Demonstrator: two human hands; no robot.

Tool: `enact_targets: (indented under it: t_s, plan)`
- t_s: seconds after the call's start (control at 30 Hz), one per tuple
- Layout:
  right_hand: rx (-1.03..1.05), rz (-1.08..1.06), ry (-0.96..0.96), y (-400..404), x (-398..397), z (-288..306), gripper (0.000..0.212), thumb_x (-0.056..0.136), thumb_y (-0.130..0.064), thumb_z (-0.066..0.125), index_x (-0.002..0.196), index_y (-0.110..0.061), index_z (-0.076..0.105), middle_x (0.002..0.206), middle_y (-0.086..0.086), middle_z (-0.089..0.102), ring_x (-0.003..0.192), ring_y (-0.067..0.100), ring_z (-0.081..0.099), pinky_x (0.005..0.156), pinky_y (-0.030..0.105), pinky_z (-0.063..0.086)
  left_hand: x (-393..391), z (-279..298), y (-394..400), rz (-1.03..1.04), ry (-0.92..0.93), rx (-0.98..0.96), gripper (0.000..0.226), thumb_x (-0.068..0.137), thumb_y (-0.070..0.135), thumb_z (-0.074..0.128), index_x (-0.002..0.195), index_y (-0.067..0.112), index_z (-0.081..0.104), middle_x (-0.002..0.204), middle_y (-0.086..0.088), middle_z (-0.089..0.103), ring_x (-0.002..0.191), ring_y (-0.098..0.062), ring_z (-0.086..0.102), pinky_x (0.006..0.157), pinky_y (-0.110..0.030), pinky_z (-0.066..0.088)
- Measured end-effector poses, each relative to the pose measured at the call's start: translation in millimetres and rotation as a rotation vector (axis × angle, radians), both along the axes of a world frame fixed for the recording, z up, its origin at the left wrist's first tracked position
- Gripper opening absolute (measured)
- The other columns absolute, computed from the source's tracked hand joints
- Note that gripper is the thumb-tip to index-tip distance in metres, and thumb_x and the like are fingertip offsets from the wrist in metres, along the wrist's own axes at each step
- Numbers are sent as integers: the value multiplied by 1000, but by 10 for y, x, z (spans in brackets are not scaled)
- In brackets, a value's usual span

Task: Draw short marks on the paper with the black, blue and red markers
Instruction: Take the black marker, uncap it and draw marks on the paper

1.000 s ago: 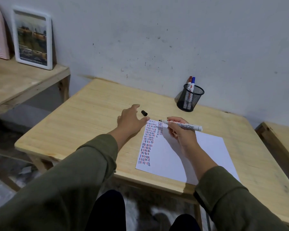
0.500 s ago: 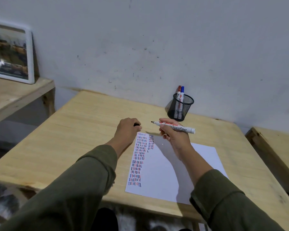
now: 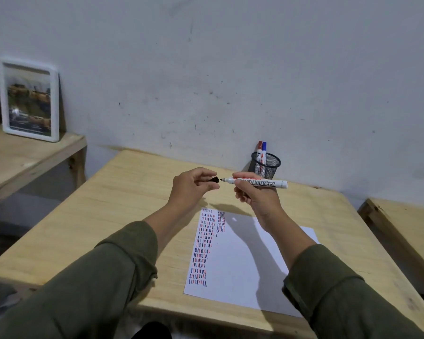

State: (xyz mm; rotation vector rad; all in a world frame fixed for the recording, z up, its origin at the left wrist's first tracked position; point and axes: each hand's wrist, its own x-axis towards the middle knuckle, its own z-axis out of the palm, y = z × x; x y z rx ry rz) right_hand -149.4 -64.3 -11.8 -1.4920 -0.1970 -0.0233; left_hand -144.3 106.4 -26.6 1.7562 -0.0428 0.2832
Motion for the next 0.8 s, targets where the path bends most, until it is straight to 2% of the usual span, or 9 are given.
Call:
enact_targets:
  t_s: [0.13,0.23,0.3,0.4,0.5,0.57,0.63,0.7,0.8]
  plan:
    - [5,-4,-12,-9,-40,39,11,82,-3,65,88,-11,70,66,8,59,55,14,53,59,28,40,-26,77,4,-7,-7,34,26,68,12,81,88,20,65,79,11,68,75,-1,64,67,0,45]
    - [7,-9,-11,-29,-68,71,10,82,-3,65,88,-10,70,66,10,59,54,15,53,59,29,39,-59,119,-14,-43,-34,61,22,69,11,80,76,23,63,79,6,70,77,-6,67,75,-10,49]
    - [0,-8,-12,-40,-86,87,10,81,-3,66,87,-9,70,65,10,59,54,15,53,59,30,39,-79,140,-38,-77,-39,54,21,70,10,79,73,23,64,78,6,71,74,-2,67,77,-12,50]
    - [3,-2,-5,-62,-117,123,9,81,-3,65,86,-9,70,64,9,59,54,15,52,58,29,40,-104,179,-105,-109,-32,18,17,74,10,76,74,23,66,76,8,70,67,5,65,71,-7,49]
    - [53,20,-1,-94,-142,194,11,84,-1,62,88,-8,69,63,8,59,57,17,52,54,23,44,-132,220,-197,-146,56,-245,7,84,11,67,79,16,66,74,-3,66,66,-6,63,70,-14,55]
    - [48,38,-19,-117,-152,256,12,85,0,61,89,-8,69,63,7,60,59,18,52,56,24,43,-163,258,-258,-189,153,-464,9,90,12,59,83,11,64,75,-6,64,60,-3,65,68,-14,57]
    - [17,49,-40,-143,-160,314,13,85,0,61,88,-9,70,62,5,62,58,17,54,58,27,41,-190,297,-299,-230,213,-582,10,91,11,56,86,9,64,76,-6,64,58,-1,66,68,-15,58]
    - [0,48,-51,-178,-169,356,12,84,-1,61,88,-9,70,62,5,63,58,17,54,60,29,40,-221,340,-327,-255,207,-586,10,91,6,56,87,9,64,77,-6,64,60,-1,66,71,-15,58]
    - [18,40,-56,-218,-199,384,12,84,-1,60,91,-5,69,65,8,63,58,18,55,57,26,43,-278,382,-369,-236,84,-407,17,88,-1,58,84,14,65,78,-6,66,67,-4,66,74,-15,57]
